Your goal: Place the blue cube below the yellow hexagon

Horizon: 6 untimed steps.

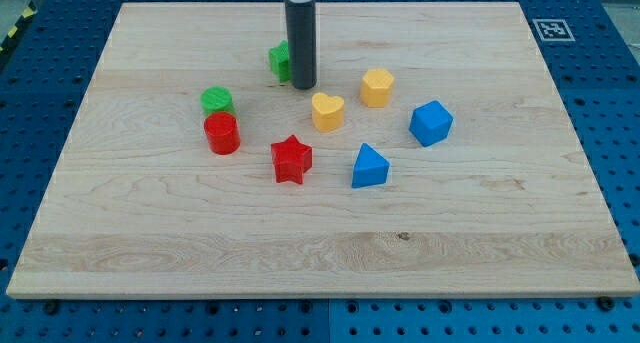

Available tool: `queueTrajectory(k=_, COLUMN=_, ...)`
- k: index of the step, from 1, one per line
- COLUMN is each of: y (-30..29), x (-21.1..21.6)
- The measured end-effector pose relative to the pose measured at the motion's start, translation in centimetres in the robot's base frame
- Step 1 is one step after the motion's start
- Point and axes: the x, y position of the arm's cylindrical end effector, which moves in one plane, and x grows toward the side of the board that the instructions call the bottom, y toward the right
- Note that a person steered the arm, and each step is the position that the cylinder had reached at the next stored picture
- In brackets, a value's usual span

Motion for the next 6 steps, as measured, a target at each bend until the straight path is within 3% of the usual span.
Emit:
queueTrajectory(k=1, y=2.9, x=-0.3)
queueTrajectory(k=3, y=17.3, x=-1.2)
queueTrajectory(k=4, y=23.6, x=1.6)
queueTrajectory(k=5, y=22.8, x=5.2)
queueTrajectory(k=6, y=18.2, x=6.6)
